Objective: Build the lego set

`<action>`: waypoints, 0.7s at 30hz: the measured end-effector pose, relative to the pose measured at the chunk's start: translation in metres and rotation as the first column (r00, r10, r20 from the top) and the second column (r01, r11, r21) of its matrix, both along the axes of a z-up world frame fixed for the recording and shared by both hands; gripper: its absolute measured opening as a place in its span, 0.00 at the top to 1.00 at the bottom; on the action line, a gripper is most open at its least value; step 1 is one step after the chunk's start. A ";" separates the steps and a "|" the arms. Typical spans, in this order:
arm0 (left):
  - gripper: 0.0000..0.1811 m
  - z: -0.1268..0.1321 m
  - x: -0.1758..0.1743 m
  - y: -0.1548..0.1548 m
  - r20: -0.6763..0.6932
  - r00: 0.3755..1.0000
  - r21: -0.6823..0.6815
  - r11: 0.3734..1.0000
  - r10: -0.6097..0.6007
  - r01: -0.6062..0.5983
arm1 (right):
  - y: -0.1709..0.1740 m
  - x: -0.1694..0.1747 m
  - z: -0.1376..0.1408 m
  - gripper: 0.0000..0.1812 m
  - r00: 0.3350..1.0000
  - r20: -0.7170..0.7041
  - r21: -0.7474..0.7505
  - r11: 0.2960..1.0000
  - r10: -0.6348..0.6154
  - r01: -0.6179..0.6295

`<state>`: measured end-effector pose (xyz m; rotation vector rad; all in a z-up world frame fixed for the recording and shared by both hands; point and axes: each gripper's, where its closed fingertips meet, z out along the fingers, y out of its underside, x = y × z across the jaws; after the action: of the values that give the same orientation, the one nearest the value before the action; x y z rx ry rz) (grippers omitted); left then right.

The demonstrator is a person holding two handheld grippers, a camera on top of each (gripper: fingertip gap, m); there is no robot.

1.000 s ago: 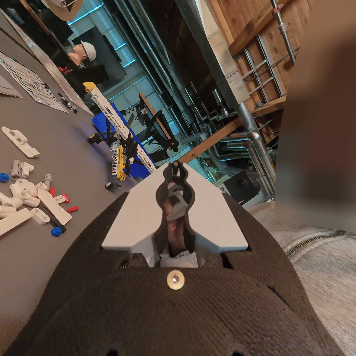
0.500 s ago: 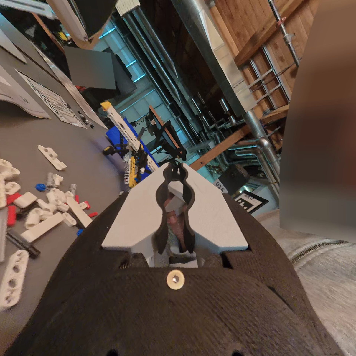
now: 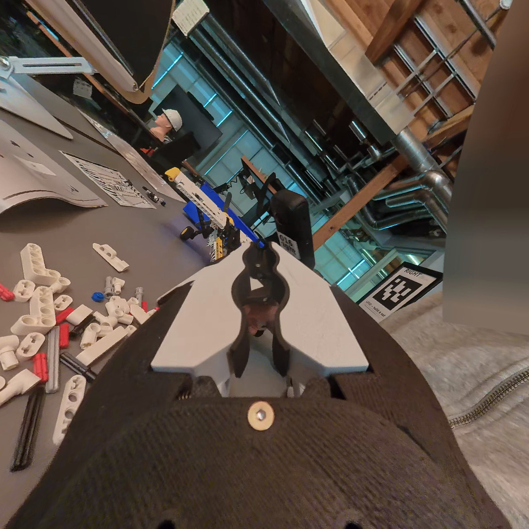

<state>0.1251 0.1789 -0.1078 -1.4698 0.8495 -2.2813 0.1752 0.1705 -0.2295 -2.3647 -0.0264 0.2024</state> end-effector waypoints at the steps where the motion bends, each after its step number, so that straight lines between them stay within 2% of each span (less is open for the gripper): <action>1: 0.97 0.001 -0.001 0.000 0.005 1.000 -0.006 1.000 -0.002 0.002 | 0.000 0.001 -0.002 0.94 1.000 -0.002 -0.013 1.000 -0.006 0.006; 5: 0.97 0.002 -0.002 0.000 0.012 1.000 -0.018 1.000 -0.006 0.007 | -0.001 0.001 -0.003 0.98 1.000 -0.001 -0.016 1.000 -0.007 0.007; 12: 0.97 -0.002 0.000 -0.003 -0.013 1.000 -0.001 1.000 -0.009 0.009 | -0.011 -0.003 0.001 0.98 1.000 0.006 0.006 1.000 0.007 -0.007; 16: 0.98 -0.006 0.001 -0.004 -0.027 1.000 0.000 1.000 -0.013 0.013 | -0.045 -0.001 -0.002 0.98 0.999 0.050 -0.055 0.998 -0.017 0.020; 18: 0.98 -0.006 0.002 -0.005 -0.031 0.999 0.000 1.000 -0.020 0.020 | -0.068 0.002 -0.004 0.98 0.995 0.081 -0.086 0.994 -0.055 0.062; 21: 0.98 -0.008 0.005 -0.008 -0.042 0.999 0.007 0.999 -0.031 0.031 | -0.097 0.001 -0.004 0.98 0.989 0.054 -0.101 0.985 -0.136 0.141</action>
<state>0.1300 0.1713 -0.1157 -1.5157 0.8982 -2.2743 0.1764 0.0734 -0.2337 -2.4642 0.1288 0.0822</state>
